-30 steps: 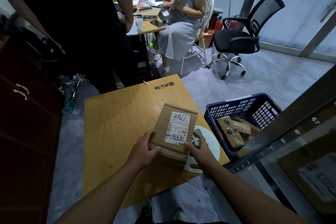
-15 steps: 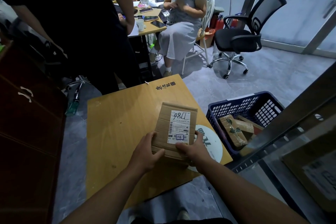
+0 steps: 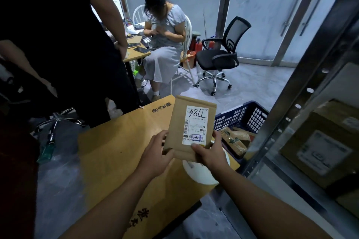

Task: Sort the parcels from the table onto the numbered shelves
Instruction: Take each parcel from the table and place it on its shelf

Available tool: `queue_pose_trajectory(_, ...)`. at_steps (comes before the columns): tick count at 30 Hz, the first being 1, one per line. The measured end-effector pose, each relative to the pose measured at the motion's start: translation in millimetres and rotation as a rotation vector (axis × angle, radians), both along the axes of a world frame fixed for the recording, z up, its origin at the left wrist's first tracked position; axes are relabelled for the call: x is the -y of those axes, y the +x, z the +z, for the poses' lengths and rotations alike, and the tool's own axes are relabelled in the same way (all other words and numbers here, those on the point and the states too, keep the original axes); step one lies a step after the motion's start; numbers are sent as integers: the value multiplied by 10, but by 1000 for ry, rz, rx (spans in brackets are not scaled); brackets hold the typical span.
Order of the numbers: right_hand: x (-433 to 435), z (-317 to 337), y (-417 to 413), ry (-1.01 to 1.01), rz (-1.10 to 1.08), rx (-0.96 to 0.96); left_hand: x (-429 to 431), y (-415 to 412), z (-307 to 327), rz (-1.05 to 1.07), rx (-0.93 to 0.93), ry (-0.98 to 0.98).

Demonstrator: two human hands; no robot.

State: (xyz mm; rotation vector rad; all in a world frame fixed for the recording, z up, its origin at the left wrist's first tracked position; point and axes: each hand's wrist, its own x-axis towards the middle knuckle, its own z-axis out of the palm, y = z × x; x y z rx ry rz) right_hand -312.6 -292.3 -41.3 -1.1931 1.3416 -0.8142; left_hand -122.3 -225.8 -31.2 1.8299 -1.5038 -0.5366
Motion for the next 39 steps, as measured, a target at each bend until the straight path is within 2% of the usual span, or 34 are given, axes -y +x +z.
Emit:
queue_pose_trajectory(11, -951, 402, -202, -257, -283, -66, -402, 340, 438, -322, 135, -102)
queue_pose_trajectory(13, -1151, 457, -313, -281, -326, -76, -424, 323, 523, -387, 219, -117)
queue_pose_trajectory(17, -1588, 670, -603, -296, -426, -75, -415, 70, 729, -466, 506, -174)
queue_pose_trajectory(21, -2040, 858, -1022, -327, -538, -139, -480, -430, 951, -596, 690, -221)
queue_pose_trajectory(25, -2502, 1037, -1545, -351, -667, -206, -615, -1050, 1103, -687, 753, -221)
queue_pose_trajectory(33, -3630, 1329, -2748, -409, -890, -300, -1264, -2560, 1355, -897, 776, -334)
queue_pose_trajectory(39, -4629, 1649, -3668, -510, -1049, -362, -1979, -3821, 1701, -1002, 644, -490)
